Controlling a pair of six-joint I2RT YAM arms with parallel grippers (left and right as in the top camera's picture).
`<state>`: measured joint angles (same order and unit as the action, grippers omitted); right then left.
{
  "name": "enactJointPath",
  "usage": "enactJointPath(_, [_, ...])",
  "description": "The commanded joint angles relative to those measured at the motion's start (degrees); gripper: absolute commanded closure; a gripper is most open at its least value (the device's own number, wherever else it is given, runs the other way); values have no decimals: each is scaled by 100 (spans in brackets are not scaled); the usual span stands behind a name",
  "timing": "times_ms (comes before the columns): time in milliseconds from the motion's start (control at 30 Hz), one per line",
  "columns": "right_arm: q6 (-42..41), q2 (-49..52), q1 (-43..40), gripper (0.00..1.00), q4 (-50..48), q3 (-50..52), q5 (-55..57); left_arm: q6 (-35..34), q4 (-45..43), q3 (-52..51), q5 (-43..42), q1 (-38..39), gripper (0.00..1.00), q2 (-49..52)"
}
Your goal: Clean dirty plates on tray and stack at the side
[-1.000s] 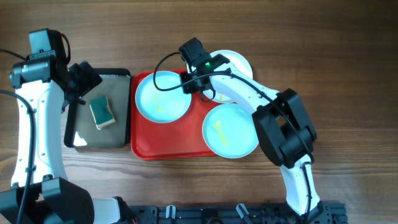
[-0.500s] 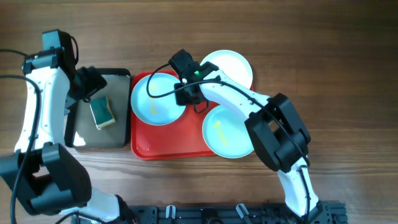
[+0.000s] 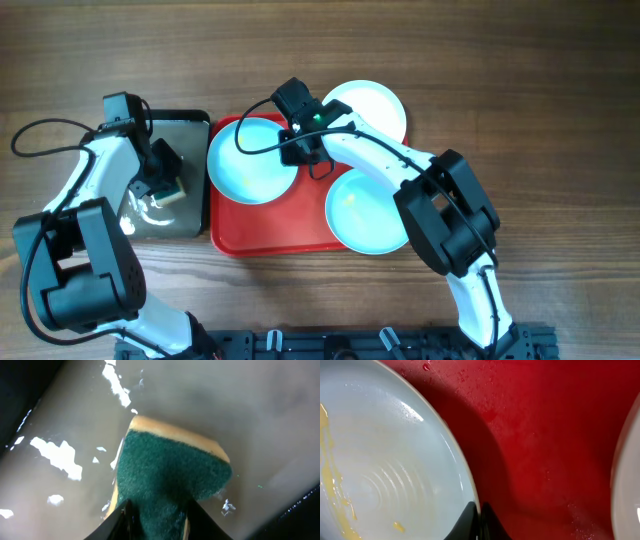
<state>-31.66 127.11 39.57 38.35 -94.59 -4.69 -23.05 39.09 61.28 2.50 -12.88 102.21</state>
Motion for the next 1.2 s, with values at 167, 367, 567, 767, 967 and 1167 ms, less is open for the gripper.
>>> enactJointPath(167, [0,96,17,95,-63,44,-136,179,-352,-208,9,2,96,323])
enactJointPath(367, [28,94,-44,96,-162,42,-444,358,962,789,-94,4,96,-505])
enactJointPath(567, [461,94,-205,96,-61,44,-1047,789,1401,1091,-640,448,96,-1373])
enactJointPath(767, [-94,33,-426,96,931,42,-1021,334,1266,1084,-588,1593,96,-951])
enactJointPath(967, [-114,28,-446,95,920,44,-914,-188,927,970,-516,2065,96,-57])
enactJointPath(1167, [192,109,-575,96,551,81,-1517,-188,221,656,-461,2430,96,907])
